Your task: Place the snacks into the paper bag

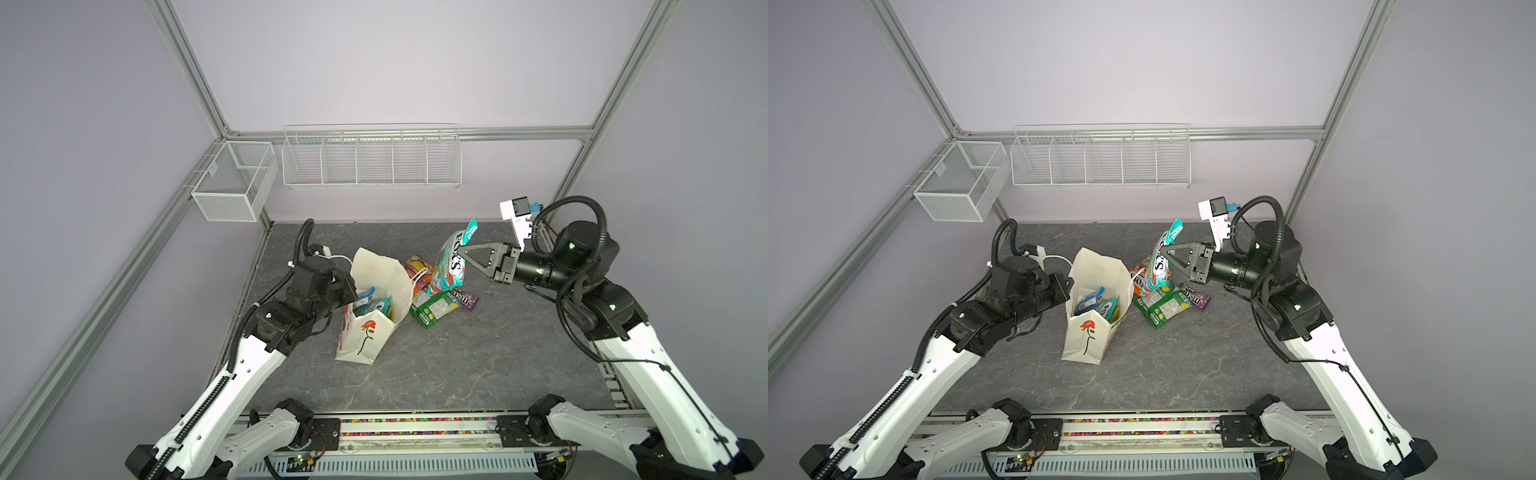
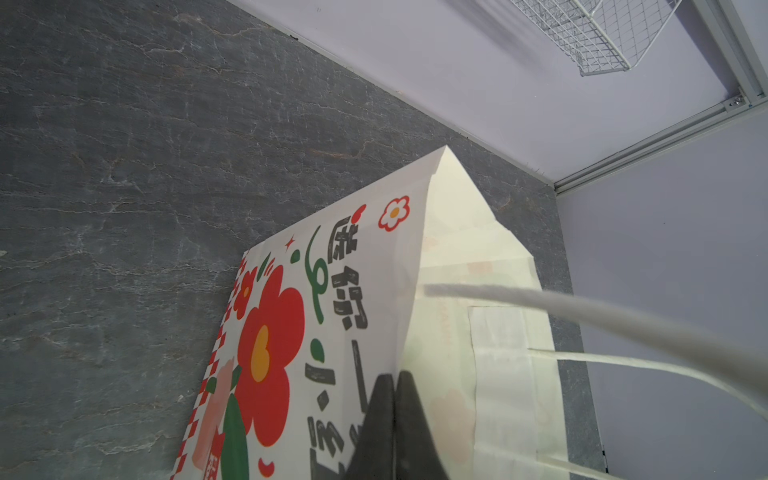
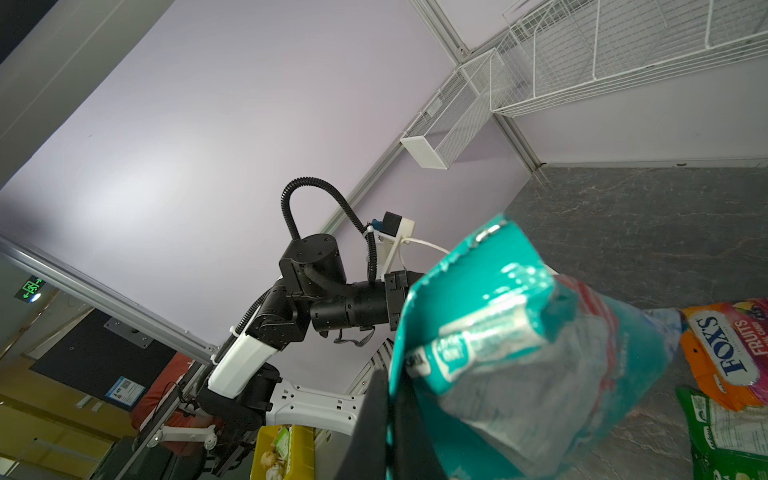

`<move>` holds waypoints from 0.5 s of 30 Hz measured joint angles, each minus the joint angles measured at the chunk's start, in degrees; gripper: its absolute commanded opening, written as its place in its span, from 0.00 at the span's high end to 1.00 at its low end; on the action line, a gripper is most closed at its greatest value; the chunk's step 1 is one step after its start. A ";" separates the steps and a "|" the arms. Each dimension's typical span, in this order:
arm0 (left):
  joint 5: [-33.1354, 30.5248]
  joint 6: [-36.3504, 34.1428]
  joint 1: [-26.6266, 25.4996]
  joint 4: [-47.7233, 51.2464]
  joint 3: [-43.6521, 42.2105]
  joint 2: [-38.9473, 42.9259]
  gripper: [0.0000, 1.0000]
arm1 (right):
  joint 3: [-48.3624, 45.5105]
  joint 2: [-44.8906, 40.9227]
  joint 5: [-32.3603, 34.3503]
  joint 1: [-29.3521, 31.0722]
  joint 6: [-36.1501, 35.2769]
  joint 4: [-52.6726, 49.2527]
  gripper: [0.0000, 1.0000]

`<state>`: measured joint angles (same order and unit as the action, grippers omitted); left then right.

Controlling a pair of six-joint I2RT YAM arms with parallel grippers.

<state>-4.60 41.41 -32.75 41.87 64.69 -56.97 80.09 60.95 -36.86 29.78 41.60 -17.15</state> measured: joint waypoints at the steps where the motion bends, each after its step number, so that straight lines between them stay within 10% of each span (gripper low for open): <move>1: 0.00 0.00 0.00 0.00 0.00 0.00 1.00 | 0.68 0.50 0.00 0.48 -0.02 0.20 0.93; 15: 0.07 0.00 0.00 0.04 0.00 0.24 1.00 | 6.49 7.65 0.68 6.67 -0.07 1.29 0.93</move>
<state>-4.54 41.41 -32.75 41.91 64.69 -56.73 86.59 68.60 -36.18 36.45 41.54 -15.86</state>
